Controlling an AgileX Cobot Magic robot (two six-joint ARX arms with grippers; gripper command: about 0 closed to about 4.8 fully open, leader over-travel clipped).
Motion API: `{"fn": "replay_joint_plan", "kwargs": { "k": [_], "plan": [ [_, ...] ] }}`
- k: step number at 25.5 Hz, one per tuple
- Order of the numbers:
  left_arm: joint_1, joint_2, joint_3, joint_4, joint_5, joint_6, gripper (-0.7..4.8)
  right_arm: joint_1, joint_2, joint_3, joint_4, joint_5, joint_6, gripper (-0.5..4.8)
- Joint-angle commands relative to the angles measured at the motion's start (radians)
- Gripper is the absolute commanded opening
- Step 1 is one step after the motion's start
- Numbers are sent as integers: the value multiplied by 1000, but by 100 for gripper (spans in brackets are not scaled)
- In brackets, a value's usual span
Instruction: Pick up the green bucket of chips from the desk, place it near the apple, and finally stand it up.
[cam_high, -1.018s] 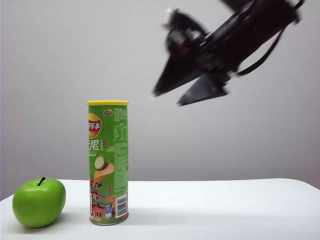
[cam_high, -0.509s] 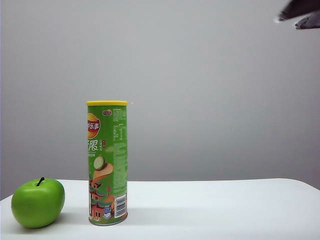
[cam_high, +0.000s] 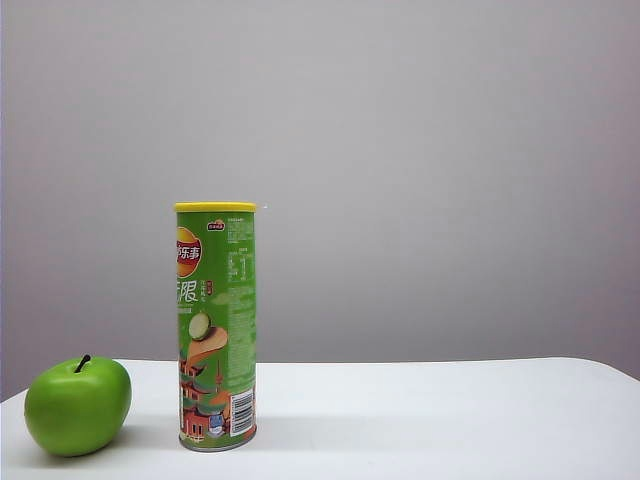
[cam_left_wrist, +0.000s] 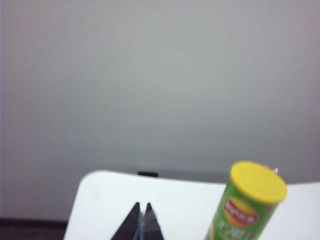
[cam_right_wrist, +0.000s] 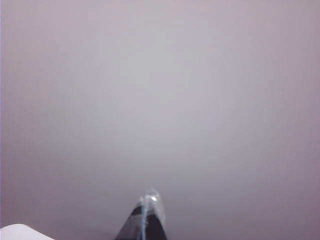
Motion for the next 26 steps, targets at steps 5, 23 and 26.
{"fn": "replay_joint_plan", "kwargs": {
  "k": [5,23,26],
  "plan": [
    [1,1,-146,145,-34,-8,-5,-1,-142,-206,20,139,87,-8],
    [452,1,-238,110,320,-28,-5,-3,-257,-319,-255,253,-47,-7],
    [476,1,-238,114,340,-37,-5,-2,-257,-319,-266,319,-42,-7]
  ]
}}
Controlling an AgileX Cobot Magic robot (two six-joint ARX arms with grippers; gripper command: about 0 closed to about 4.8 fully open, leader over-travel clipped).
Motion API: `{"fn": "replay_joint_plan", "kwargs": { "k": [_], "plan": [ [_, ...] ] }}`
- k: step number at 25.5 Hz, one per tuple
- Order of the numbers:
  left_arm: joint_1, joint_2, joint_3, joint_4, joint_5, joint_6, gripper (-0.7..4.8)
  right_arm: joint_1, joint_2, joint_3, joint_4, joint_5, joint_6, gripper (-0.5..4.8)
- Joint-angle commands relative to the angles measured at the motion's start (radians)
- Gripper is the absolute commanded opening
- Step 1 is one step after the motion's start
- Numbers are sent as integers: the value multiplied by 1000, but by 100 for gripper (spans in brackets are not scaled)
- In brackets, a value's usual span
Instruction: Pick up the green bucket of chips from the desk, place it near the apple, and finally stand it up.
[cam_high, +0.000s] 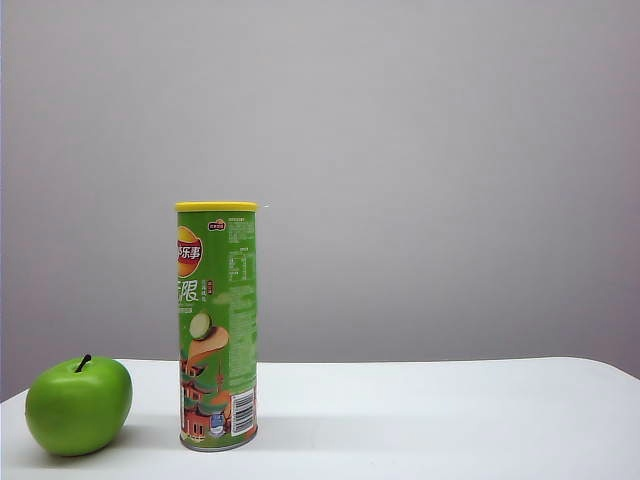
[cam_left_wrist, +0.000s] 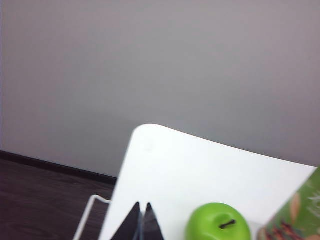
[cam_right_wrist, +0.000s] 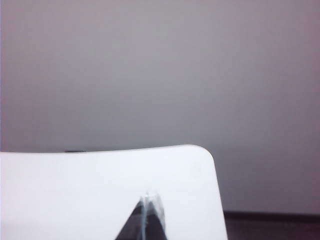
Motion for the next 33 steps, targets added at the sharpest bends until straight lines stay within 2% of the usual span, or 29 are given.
{"fn": "replay_joint_plan", "kwargs": {
  "k": [1,5,8,12,16,21,24,26,30,33],
  "plan": [
    [-1,0,2,1,-19,-1,-5,2,-2,-6,13,95,0,-8],
    [-1,0,2,-31,-71,26,-5,2,-2,-6,-32,112,58,-7],
    [-1,0,-2,-27,-66,44,-5,2,-1,-6,-115,155,50,-7],
    [0,0,-24,-31,-105,32,-5,2,-2,-6,-140,155,50,-7],
    [-1,0,-24,-32,-127,-14,-5,1,-2,-6,-143,154,50,-7],
    [-137,0,-24,-40,-178,-29,-5,2,-2,-6,-171,151,47,-7],
    [-247,0,-24,-45,-215,21,-5,3,-3,-6,-154,117,47,-7],
    [-339,0,-24,-31,-294,87,-5,4,-3,-6,-97,106,42,-7],
    [-334,0,-24,-8,-306,86,-5,4,-3,-6,-58,106,27,-7],
    [-335,0,-24,34,-304,93,-5,4,-2,-6,-103,105,52,-7]
  ]
}}
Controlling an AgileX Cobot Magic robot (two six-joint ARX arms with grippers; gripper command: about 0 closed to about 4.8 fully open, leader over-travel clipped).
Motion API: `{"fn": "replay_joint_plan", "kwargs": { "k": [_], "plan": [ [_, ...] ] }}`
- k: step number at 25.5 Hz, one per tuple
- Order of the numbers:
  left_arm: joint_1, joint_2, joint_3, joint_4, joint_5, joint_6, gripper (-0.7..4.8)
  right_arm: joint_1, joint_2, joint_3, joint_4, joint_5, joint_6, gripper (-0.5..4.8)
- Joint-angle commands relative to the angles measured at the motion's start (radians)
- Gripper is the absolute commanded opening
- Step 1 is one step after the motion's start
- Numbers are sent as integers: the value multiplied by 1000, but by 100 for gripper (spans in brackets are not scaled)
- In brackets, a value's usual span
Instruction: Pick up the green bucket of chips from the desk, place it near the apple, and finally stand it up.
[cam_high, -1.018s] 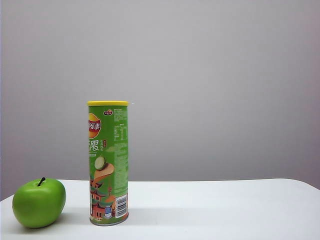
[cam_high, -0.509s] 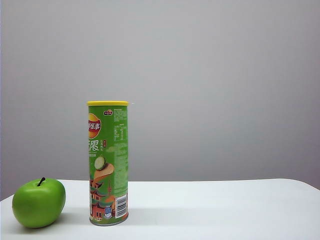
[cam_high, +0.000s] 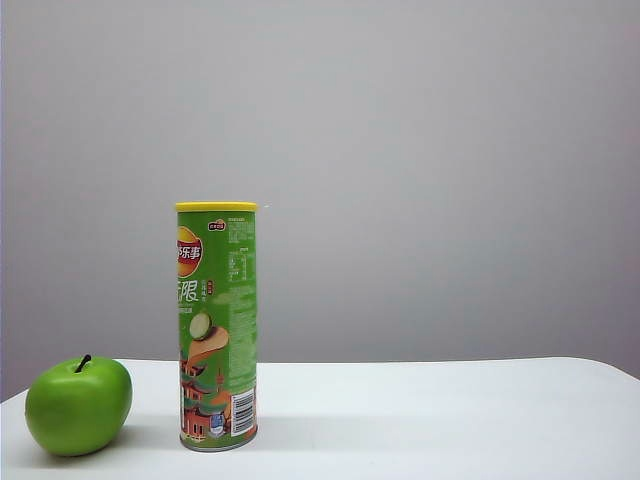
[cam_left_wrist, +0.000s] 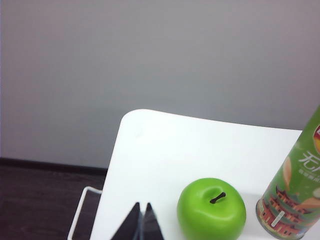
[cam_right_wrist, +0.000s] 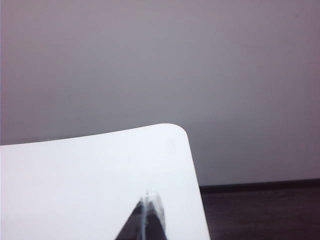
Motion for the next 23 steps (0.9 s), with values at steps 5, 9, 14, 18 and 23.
{"fn": "replay_joint_plan", "kwargs": {
  "k": [5,9,14,18,23],
  "plan": [
    [0,1,0,37,-6,31,-5,0,0,-6,-106,-3,22,-7],
    [0,1,0,35,-6,28,-1,0,0,-6,-164,-2,22,-6],
    [0,1,0,31,20,26,-1,-1,0,-6,-169,-2,22,-6],
    [0,1,0,30,21,26,-1,-1,0,-6,-169,-2,22,-6],
    [0,1,0,30,20,26,-1,-1,0,-6,-169,-2,22,-6]
  ]
}}
